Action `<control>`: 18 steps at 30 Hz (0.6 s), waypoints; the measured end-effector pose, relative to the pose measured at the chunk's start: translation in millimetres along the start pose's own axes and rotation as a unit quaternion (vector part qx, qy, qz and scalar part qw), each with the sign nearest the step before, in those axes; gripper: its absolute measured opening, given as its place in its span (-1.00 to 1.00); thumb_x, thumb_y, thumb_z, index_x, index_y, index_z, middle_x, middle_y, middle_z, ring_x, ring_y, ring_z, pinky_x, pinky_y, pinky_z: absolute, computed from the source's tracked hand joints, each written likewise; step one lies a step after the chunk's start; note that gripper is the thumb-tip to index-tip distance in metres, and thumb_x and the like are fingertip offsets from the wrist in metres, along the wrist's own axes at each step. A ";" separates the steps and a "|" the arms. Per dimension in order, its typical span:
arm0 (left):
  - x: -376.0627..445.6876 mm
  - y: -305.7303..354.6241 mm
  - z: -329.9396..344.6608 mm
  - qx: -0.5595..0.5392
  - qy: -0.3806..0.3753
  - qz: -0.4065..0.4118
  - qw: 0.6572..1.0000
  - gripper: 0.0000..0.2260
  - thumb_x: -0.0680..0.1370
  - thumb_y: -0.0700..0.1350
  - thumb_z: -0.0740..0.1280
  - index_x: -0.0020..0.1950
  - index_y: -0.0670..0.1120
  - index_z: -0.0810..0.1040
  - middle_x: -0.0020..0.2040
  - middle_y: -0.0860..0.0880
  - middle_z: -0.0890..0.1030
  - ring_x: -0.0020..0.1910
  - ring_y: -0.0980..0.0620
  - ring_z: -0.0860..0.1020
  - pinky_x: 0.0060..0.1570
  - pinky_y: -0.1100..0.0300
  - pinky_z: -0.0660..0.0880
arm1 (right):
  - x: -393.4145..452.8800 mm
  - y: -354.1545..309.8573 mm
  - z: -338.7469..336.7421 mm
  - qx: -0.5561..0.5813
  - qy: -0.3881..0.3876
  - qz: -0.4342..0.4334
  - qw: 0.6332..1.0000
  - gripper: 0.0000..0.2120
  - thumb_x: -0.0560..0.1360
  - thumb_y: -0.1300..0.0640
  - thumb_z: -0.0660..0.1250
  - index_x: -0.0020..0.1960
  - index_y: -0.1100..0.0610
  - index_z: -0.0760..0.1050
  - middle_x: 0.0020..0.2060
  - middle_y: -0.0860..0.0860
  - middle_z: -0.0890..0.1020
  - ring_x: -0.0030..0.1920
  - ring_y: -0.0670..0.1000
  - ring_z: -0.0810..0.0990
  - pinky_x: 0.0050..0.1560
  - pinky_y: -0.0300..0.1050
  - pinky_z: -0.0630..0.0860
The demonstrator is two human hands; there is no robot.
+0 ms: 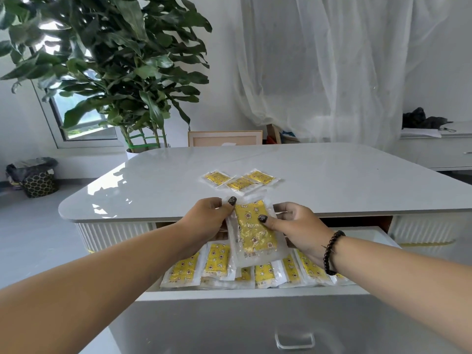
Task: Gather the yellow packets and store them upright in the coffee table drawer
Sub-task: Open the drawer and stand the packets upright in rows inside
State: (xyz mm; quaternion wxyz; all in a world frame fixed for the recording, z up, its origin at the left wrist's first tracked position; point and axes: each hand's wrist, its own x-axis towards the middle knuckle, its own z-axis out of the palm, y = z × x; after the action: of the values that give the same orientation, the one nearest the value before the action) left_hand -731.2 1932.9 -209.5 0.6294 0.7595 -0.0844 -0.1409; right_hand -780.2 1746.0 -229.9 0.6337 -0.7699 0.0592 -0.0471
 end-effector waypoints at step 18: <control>43.5 -62.5 28.1 0.097 -0.079 -0.172 0.977 -0.73 0.52 -0.23 0.40 0.18 -0.28 0.51 0.05 -0.19 0.67 -0.01 -0.09 0.68 -0.06 0.07 0.64 | 37.1 62.1 14.9 -0.165 0.047 0.147 0.974 -0.60 0.39 0.06 0.48 0.11 0.09 0.36 -0.05 0.01 0.51 -0.10 -0.01 0.54 -0.16 -0.16 0.48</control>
State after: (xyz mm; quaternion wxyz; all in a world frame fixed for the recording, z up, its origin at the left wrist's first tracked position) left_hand -702.2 1905.6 -280.2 0.5109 0.8064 -0.0149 -0.2974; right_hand -743.2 1743.1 -293.7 0.4942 -0.8438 0.2083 0.0205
